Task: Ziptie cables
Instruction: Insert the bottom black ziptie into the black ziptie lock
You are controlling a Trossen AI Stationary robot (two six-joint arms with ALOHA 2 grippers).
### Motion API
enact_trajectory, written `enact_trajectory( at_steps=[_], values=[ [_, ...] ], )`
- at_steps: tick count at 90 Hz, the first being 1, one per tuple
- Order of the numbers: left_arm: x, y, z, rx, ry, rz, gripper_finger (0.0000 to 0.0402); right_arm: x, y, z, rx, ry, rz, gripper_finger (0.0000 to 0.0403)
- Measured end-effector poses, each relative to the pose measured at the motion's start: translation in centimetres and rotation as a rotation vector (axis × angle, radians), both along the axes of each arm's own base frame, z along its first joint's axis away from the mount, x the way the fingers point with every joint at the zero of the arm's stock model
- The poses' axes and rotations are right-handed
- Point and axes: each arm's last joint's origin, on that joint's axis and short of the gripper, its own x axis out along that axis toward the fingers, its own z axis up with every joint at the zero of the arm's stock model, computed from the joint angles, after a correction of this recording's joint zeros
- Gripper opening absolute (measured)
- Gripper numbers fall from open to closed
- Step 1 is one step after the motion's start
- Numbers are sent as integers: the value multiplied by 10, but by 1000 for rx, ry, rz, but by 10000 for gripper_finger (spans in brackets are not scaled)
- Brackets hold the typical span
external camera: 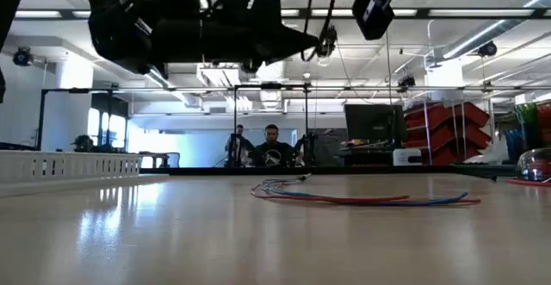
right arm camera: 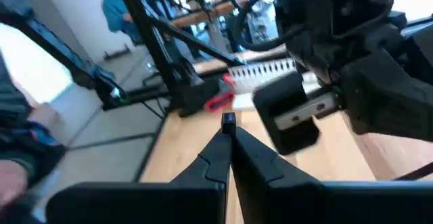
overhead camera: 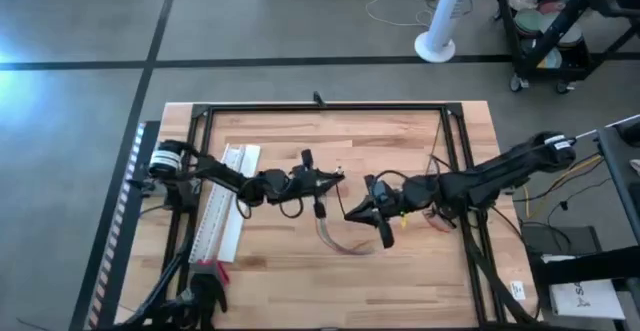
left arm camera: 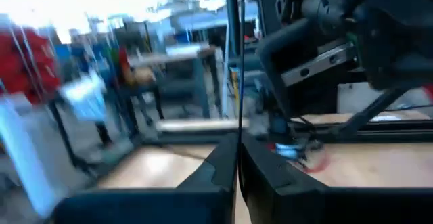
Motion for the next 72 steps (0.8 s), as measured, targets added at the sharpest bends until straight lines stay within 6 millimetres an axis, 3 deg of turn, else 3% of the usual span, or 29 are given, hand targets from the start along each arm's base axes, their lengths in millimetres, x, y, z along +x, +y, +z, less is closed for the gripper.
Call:
enact_trajectory(
  at_steps=[35,72],
  values=[
    [-2,-4,-2,534,125,61,0,9,-24,1,157,-5,61,0],
    [-11,-7,-1,786,113,116,0,9,-39,-3,251,66,87,0]
  ],
)
